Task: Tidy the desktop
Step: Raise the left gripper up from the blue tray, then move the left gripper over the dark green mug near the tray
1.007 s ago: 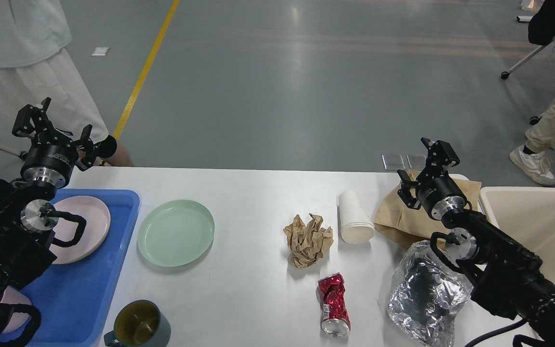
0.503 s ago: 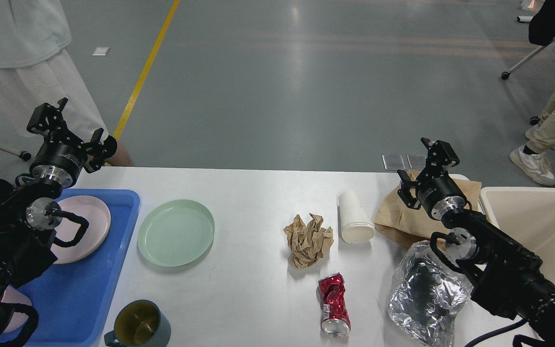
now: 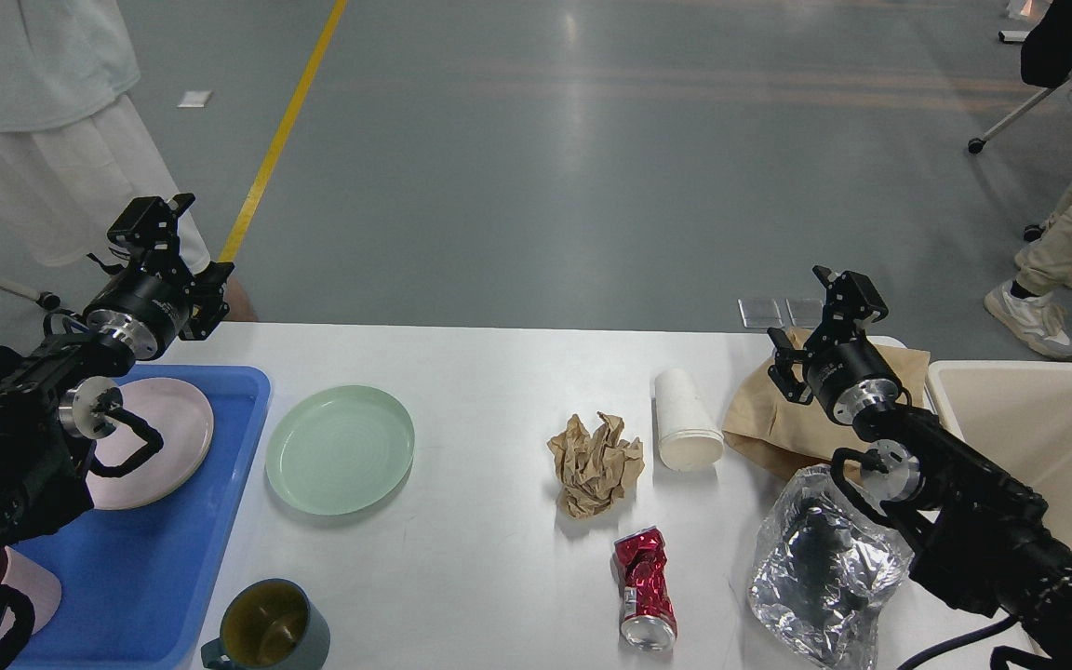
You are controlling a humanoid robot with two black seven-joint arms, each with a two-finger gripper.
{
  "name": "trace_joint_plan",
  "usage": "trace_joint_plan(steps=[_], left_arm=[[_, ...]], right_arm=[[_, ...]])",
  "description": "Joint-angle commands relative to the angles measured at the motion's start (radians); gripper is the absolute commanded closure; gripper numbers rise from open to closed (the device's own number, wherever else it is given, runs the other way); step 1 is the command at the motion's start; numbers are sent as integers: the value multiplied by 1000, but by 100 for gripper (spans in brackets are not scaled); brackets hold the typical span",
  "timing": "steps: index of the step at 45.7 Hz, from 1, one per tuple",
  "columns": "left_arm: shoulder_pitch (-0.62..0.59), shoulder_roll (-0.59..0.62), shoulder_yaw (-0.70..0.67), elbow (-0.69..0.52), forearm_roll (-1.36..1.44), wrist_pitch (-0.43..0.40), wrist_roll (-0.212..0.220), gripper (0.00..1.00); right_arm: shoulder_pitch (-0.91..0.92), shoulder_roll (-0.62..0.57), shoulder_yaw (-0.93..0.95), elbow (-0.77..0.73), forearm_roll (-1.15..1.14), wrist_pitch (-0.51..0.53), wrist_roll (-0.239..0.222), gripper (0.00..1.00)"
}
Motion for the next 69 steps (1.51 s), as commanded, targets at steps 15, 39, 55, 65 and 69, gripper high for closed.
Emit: trace_joint_plan(steps=[15, 39, 55, 65, 69], left_arm=[[-67, 10, 267, 8, 7, -19, 1, 3], [-173, 48, 1069, 4, 10, -247, 0, 3], [-328, 39, 1285, 2, 17, -495, 0, 3], [-358, 19, 1540, 1, 37, -495, 0, 3], [-361, 6, 1666, 1, 46, -495, -3, 3]], right_arm=[[0, 0, 0, 1, 0, 0, 0, 0], [-1, 0, 0, 1, -1, 2, 0, 0], [0, 0, 0, 1, -1, 0, 0, 0], [0, 0, 0, 1, -1, 0, 0, 0], [0, 0, 0, 0, -1, 0, 0, 0]])
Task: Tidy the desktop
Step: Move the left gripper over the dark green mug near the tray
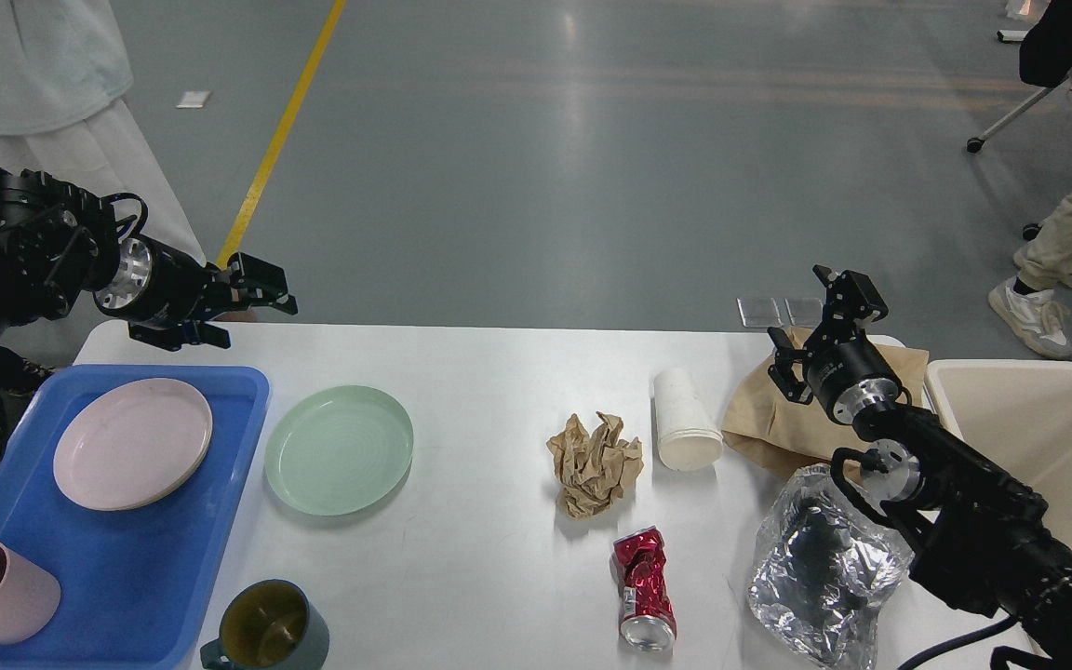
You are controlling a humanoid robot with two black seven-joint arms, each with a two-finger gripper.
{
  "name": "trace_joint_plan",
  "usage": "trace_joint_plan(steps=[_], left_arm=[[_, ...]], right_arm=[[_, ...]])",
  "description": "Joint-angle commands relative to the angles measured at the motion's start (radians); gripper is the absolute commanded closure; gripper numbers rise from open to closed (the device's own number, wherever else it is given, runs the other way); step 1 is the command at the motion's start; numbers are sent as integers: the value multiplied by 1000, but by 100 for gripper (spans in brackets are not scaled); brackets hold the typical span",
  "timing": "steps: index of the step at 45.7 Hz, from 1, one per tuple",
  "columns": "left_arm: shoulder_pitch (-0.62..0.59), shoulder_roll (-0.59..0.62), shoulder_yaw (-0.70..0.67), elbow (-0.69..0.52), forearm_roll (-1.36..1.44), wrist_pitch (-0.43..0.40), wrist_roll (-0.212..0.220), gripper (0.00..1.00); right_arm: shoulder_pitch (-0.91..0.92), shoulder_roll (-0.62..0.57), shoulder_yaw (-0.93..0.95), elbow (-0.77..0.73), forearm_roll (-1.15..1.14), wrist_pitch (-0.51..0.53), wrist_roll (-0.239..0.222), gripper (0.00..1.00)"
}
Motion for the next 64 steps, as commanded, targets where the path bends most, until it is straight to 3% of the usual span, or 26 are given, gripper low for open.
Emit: trace_joint_plan(steps=[1, 19, 30, 34, 53, 64], left_arm=[[-9, -15, 173, 0, 13, 0, -5, 3], [-72, -24, 250, -86, 24, 0, 3, 3], [-70, -38, 250, -92, 25, 0, 90, 3], [-73, -41, 247, -104, 25, 0, 104, 3], [-297, -116, 261, -543, 27, 7, 107, 3], [-382, -156, 265, -656, 28, 44, 107, 3]], right_arm=[[0, 0, 0, -1, 0, 0, 0, 0], [0, 0, 0, 1, 1, 0, 0, 0], [0, 0, 0, 1, 1, 0, 0, 0], [-1, 0, 0, -1, 0, 0, 0, 0], [-1, 0, 0, -1, 0, 0, 0, 0], [0, 0, 0, 1, 1, 0, 0, 0]])
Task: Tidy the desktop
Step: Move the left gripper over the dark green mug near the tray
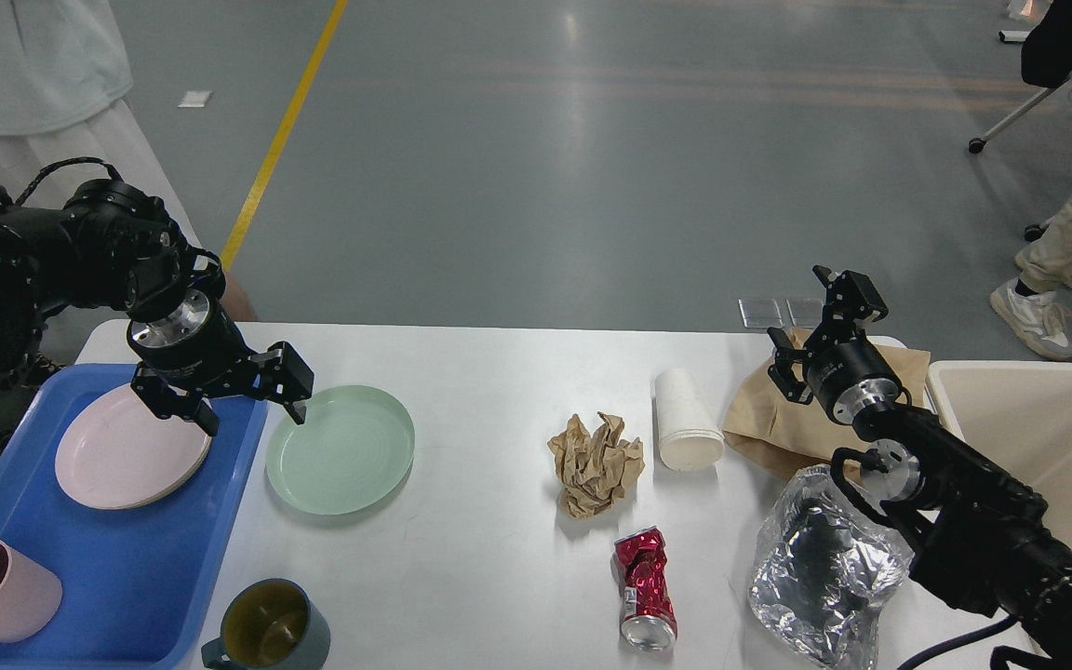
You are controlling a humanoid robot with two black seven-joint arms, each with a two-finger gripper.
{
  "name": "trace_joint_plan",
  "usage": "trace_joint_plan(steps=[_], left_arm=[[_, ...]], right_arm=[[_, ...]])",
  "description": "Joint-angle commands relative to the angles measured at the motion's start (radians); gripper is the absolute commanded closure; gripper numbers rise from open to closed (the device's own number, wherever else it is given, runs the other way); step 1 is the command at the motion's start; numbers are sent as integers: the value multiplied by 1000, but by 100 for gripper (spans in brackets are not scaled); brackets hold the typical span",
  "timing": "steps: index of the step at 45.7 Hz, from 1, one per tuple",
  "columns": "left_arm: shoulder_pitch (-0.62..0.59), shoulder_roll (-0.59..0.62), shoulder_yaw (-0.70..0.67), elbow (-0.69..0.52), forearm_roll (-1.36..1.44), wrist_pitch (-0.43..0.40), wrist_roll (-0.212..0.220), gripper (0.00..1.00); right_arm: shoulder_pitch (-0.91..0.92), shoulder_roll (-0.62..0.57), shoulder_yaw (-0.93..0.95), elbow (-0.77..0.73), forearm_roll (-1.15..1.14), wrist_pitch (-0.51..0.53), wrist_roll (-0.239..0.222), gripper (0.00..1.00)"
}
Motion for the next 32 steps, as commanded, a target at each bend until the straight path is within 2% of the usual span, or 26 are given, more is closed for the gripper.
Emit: trace_joint_plan(steps=[1, 21, 28, 32], left_arm=[[-42, -18, 2, -55, 0, 18, 0, 3], [-171, -142, 1, -210, 13, 7, 0, 3], [-193, -202, 1, -247, 14, 6, 16, 3], [-194, -225, 2, -261, 14, -8, 39, 3]], right_arm=[[0, 0, 0, 0, 1, 0, 0, 0], [0, 0, 0, 0, 1, 0, 0, 0], [-1, 0, 0, 0, -1, 0, 0, 0], [-1, 0, 0, -1, 1, 0, 0, 0]])
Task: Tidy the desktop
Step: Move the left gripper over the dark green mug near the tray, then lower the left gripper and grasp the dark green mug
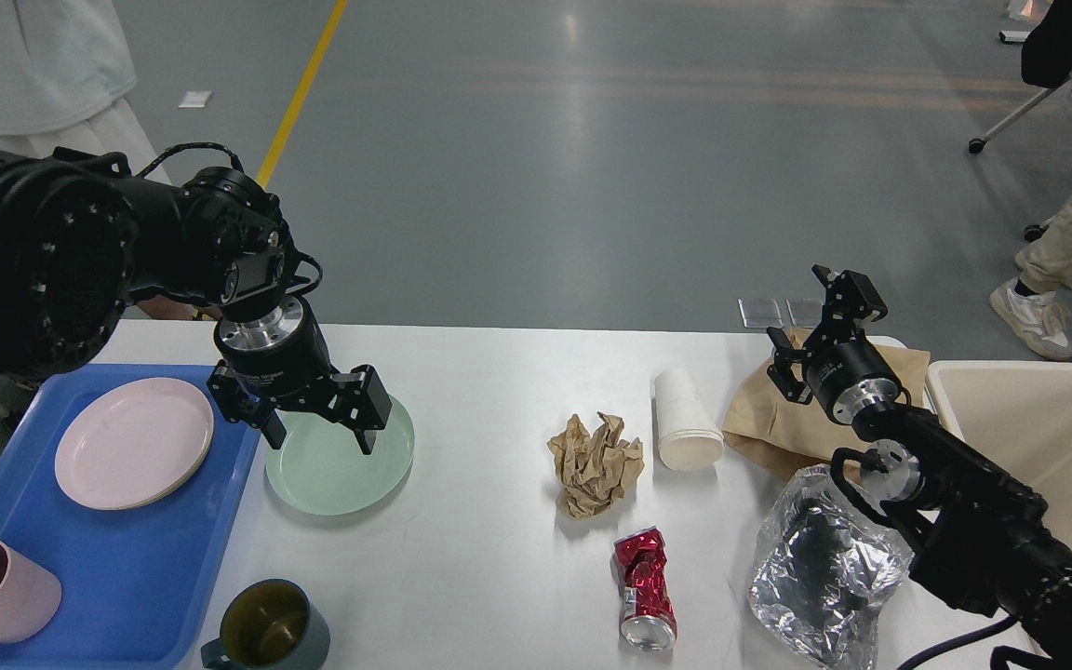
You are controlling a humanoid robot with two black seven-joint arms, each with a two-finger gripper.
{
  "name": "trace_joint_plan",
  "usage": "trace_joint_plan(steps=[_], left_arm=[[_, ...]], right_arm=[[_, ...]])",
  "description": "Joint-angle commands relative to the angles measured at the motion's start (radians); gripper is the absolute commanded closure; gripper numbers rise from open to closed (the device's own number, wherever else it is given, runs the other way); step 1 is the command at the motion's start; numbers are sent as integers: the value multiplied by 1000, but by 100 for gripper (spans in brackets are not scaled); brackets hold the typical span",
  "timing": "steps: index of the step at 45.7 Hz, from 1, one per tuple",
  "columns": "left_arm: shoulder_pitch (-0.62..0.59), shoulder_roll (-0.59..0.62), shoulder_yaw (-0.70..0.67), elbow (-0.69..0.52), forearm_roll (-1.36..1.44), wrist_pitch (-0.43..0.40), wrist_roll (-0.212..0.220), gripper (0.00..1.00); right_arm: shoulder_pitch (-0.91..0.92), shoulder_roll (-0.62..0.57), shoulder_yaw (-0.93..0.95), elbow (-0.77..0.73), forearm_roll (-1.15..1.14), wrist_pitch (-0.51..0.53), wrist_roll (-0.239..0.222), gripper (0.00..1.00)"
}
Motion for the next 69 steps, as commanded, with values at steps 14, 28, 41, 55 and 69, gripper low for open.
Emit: trace_joint_plan(steps=[14, 28, 41, 55, 69], left_arm=[[21, -33, 1, -22, 2, -33, 144, 3], [112, -26, 22, -27, 88, -33, 147, 3], [133, -26, 15, -68, 127, -33, 146, 3], [176, -26, 13, -71, 129, -33, 146, 3], [247, -26, 12, -25, 129, -33, 147, 3]], right_arm=[[-1, 0, 0, -2, -1, 0, 0, 0], [0, 0, 0, 0, -1, 0, 0, 0], [0, 0, 0, -2, 0, 0, 0, 0], [0, 0, 0, 0, 0, 0, 0, 0], [0, 0, 0, 0, -1, 0, 0, 0]])
